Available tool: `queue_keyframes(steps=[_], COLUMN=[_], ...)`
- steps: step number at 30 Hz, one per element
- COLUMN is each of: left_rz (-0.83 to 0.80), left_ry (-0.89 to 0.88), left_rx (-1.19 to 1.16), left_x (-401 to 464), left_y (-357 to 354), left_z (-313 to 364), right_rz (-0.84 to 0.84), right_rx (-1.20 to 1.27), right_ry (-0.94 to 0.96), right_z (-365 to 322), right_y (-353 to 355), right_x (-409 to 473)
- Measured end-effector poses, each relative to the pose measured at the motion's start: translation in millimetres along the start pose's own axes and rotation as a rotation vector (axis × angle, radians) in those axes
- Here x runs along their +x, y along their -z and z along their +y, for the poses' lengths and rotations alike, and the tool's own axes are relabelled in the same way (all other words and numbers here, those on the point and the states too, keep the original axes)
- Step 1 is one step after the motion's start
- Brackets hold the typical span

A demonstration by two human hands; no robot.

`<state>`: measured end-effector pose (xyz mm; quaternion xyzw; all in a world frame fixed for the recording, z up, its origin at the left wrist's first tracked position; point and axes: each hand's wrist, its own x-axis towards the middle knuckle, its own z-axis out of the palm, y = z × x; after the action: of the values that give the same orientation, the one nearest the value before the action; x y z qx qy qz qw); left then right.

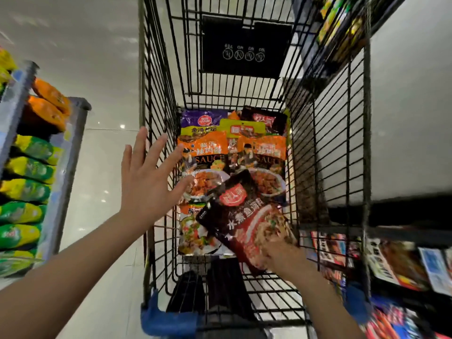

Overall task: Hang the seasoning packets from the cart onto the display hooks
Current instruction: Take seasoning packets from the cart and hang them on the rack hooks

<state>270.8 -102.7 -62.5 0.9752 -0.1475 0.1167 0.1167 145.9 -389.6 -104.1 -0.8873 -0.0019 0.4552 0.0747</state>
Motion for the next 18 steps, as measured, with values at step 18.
queue_keyframes(steps=[18], left_rz=[0.012], left_ry=[-0.004], left_rx=[-0.01], left_x=[-0.4], left_y=[0.8], left_z=[0.7], right_rz=[0.32], right_rx=[0.263], right_ry=[0.046], right_z=[-3.4], right_y=[67.4], right_x=[178.9])
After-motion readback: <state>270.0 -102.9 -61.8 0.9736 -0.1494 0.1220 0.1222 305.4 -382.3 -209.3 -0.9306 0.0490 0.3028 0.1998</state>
